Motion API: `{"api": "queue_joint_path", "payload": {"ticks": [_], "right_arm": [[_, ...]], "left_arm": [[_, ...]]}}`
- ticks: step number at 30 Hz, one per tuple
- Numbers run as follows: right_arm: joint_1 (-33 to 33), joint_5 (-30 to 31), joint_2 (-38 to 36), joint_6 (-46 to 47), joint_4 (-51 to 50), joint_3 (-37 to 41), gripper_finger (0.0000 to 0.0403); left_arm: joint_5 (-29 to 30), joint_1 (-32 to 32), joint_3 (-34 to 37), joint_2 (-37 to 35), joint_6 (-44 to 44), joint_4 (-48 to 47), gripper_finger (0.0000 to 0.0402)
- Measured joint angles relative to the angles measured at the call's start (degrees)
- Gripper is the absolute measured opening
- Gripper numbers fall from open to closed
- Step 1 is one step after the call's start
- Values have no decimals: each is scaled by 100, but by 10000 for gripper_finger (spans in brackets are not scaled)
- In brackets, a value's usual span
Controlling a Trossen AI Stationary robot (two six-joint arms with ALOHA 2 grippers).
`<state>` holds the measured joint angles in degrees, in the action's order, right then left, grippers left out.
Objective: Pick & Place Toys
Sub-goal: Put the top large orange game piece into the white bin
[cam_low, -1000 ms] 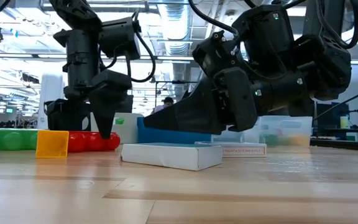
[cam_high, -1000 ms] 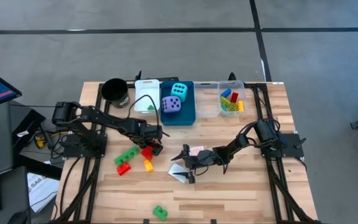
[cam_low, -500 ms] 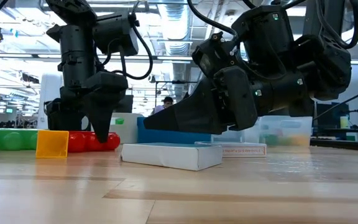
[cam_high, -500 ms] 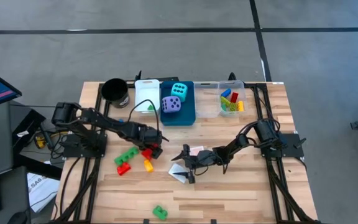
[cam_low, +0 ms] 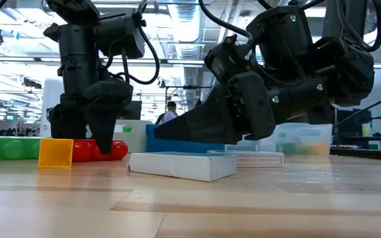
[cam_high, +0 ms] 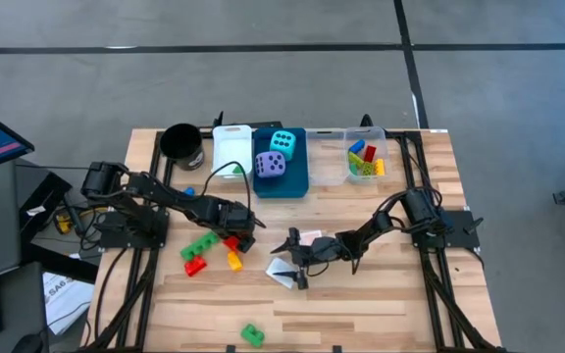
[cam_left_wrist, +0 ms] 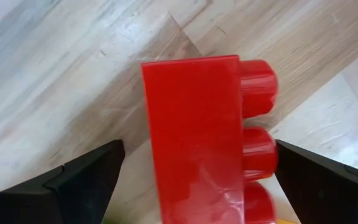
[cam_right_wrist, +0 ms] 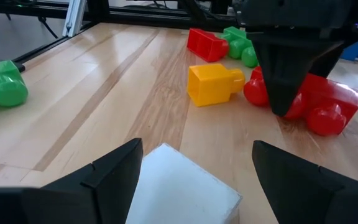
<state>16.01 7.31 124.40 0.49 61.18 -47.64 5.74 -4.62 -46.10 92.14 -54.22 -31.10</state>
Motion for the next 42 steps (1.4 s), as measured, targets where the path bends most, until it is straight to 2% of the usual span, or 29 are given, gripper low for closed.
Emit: {"api": "queue_joint_path", "payload": {"ticks": [13, 19, 23, 30, 38, 42], "right_arm": [[9, 0, 0, 103, -80, 0, 299], [9, 0, 0, 105, -82, 0, 299], [11, 0, 0, 105, -98, 0, 299], [15, 0, 0, 106, -121, 0, 299], [15, 0, 0, 107, -123, 0, 299], [15, 0, 0, 107, -123, 0, 299]], "left_arm": [[28, 7, 4, 2, 169, -48, 396], [39, 22, 6, 2, 145, -54, 378], [48, 25, 9, 2, 135, -74, 349], [189, 20, 8, 1, 130, -12, 255], [104, 21, 6, 2, 151, 60, 252], [-98, 22, 2, -8, 179, 60, 263]]}}
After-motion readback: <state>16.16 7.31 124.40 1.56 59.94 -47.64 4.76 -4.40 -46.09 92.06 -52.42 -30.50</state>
